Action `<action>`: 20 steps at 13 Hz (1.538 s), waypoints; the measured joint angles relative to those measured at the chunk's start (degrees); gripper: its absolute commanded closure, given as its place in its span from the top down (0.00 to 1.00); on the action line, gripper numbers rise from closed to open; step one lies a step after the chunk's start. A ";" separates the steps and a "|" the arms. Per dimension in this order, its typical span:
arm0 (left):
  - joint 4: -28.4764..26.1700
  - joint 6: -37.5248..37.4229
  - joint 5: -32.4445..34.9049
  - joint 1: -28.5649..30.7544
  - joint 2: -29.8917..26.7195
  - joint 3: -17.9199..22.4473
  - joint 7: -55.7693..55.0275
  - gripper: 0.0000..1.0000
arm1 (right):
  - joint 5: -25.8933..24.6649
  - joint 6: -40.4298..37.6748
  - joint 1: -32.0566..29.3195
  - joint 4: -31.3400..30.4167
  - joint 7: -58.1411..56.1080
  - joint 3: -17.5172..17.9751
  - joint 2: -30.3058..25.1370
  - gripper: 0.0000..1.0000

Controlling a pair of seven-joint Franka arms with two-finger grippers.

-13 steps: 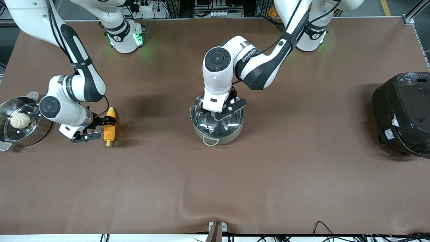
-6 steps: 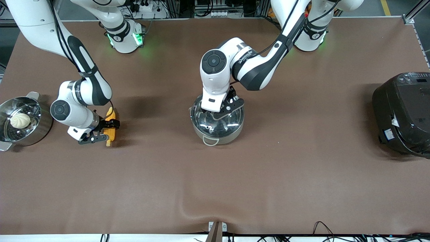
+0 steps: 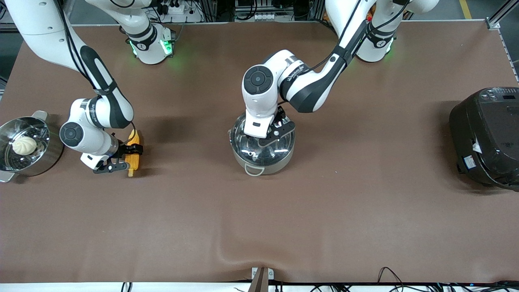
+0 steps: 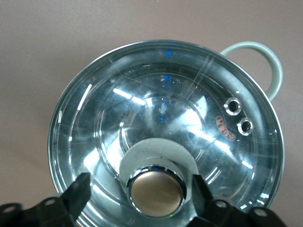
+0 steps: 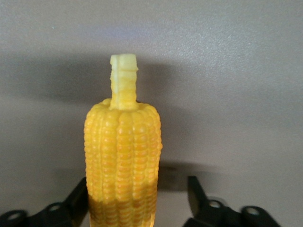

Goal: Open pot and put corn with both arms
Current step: 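Lift the corn with the right gripper while the left gripper lifts the lid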

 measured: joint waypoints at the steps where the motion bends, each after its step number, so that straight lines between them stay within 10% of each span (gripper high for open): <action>1: 0.00 0.00 0.00 0.00 0.03 0.01 0.00 0.72 | 0.00 0.00 0.00 0.00 0.00 0.00 0.00 0.00; 3: 0.04 0.31 0.00 0.00 0.09 0.02 0.00 0.60 | 0.00 0.00 0.00 0.01 0.00 0.01 -0.01 0.00; 6: 0.43 1.42 0.00 -0.02 0.55 -0.05 0.00 0.00 | 0.00 -0.20 0.00 0.05 0.00 0.06 -0.09 0.00; 14: 1.16 0.42 -0.01 0.82 -0.93 0.02 -0.19 0.00 | 0.07 -14.91 0.36 5.66 1.45 0.85 -4.29 0.00; 20: 1.81 -12.45 0.02 9.15 -12.33 0.84 8.71 0.00 | 4.49 -27.62 8.13 14.38 16.64 2.55 -4.86 0.00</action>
